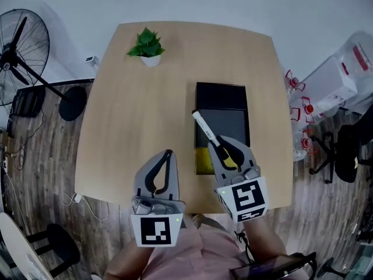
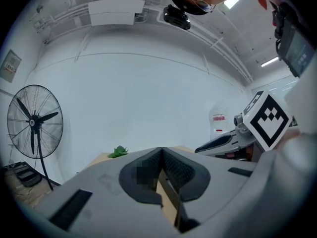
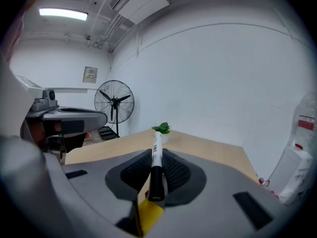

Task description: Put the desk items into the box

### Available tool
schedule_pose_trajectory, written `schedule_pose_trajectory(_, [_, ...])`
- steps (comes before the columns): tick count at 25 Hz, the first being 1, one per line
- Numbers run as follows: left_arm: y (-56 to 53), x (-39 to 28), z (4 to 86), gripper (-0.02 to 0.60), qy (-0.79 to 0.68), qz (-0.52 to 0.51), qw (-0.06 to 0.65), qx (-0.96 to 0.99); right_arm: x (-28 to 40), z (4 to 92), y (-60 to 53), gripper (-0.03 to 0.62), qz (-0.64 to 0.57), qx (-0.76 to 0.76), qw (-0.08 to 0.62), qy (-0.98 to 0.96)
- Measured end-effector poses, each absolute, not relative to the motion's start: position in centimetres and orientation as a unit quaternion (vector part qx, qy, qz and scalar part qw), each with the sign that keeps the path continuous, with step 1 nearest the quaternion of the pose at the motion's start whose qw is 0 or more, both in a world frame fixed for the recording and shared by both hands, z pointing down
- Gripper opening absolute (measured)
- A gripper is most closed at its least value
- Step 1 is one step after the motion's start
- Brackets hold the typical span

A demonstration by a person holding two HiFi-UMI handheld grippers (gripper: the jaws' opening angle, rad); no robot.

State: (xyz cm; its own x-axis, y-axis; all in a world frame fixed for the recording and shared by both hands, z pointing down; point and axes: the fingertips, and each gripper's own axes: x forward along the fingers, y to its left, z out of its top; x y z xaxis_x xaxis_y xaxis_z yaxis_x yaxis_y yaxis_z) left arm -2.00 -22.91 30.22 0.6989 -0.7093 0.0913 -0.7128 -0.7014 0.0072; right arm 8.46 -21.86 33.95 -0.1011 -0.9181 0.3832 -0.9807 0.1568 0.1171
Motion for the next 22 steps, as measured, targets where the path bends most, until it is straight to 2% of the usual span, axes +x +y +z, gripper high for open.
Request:
schedule_pose_trajectory(9, [-19.1, 2.8, 30.7, 0.009, -0.339, 0.054, 0.019, 0.939, 13.0, 34.9, -16.3, 0.067, 0.106, 0.672, 0.187, -0.708])
schedule_pose_trajectory(22, [-17.7, 4.1, 35.6, 0.011, -0.331, 0.105, 0.047, 0.936, 12.8, 42.2, -13.1, 0.069, 0.173, 0.638, 0.209, -0.721])
